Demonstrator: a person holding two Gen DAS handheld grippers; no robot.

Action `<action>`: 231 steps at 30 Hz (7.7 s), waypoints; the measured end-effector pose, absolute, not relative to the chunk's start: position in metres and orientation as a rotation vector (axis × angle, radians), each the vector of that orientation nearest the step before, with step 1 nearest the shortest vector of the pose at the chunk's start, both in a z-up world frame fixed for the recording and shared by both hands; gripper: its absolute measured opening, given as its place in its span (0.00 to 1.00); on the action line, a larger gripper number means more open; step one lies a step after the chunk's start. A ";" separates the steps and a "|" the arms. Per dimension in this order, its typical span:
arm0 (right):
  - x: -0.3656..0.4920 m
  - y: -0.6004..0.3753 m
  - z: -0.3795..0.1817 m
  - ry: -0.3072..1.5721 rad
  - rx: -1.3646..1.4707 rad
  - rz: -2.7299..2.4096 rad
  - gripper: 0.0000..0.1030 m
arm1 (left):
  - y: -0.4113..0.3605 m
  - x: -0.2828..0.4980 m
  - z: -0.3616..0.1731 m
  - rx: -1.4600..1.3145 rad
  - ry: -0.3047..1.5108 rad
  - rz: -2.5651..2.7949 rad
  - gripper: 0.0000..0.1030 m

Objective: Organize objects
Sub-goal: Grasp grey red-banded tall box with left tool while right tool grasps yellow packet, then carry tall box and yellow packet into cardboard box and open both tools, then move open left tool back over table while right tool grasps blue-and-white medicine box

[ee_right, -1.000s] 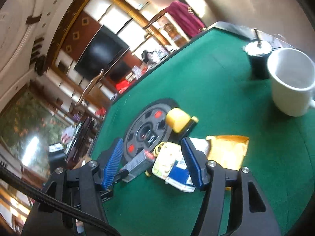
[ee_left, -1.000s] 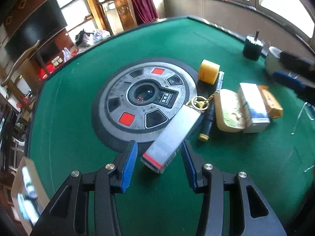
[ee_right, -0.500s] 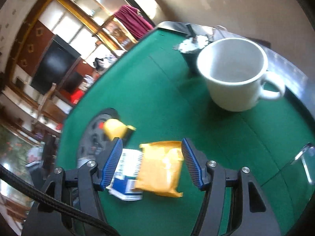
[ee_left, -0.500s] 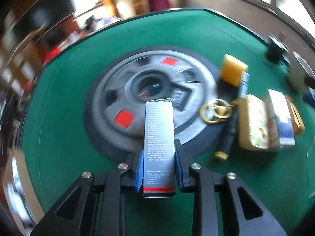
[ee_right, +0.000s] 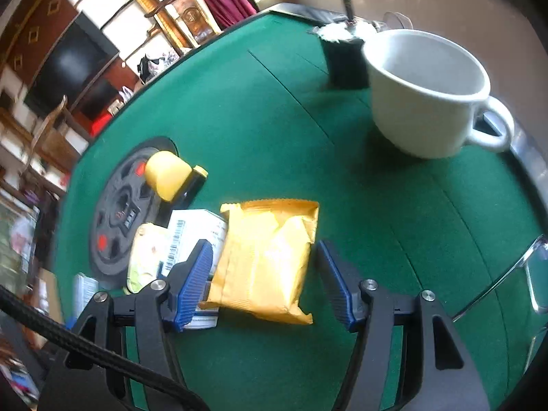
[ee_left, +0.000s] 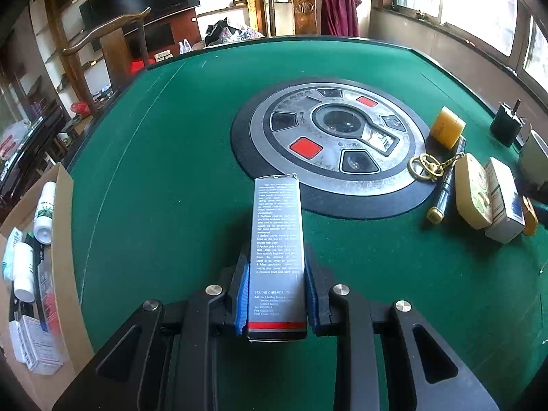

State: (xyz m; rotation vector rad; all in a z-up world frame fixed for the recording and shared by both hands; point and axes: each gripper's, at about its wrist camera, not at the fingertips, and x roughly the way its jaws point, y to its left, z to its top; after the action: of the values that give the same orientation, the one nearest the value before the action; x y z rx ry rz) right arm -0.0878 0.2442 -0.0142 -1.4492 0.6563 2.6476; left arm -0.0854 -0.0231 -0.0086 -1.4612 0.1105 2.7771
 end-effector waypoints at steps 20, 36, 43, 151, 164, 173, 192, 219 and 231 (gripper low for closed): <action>-0.050 0.225 0.037 0.432 -0.996 3.029 0.42 | -0.041 -0.084 0.001 -1.336 -0.110 2.819 0.22; -0.053 0.162 0.027 0.232 -1.108 3.239 0.42 | -0.043 -0.059 0.005 -1.288 -0.136 2.838 0.22; -0.050 0.162 0.025 0.226 -1.128 3.239 0.42 | -0.041 -0.040 0.010 -1.257 -0.174 2.830 0.22; -0.008 -0.150 -0.015 -0.184 -2.073 3.294 0.41 | -0.261 0.071 -0.015 -1.279 -0.736 2.994 0.22; -0.008 -0.163 -0.013 -0.219 -2.097 3.265 0.42 | -0.250 0.067 -0.019 -1.337 -0.656 3.034 0.22; -0.001 -0.165 -0.008 -0.288 -2.074 3.278 0.43 | -0.246 0.068 -0.019 -1.345 -0.606 3.063 0.25; 0.014 -0.120 0.029 0.007 -1.883 3.447 0.51 | -0.240 0.077 0.014 -1.232 -0.555 3.166 0.46; -0.068 0.163 0.016 0.210 -1.335 2.845 0.64 | -0.073 0.028 0.031 -1.221 -0.108 2.905 0.46; -0.084 0.203 -0.014 0.403 -1.403 2.869 0.30 | 0.000 -0.004 0.044 -1.219 0.048 2.730 0.46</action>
State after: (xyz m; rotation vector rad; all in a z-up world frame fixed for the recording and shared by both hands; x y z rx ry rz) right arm -0.0840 0.2034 -0.0139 -1.4028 0.4034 2.8692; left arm -0.0038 -0.0004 0.0443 -1.2188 0.0477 2.7303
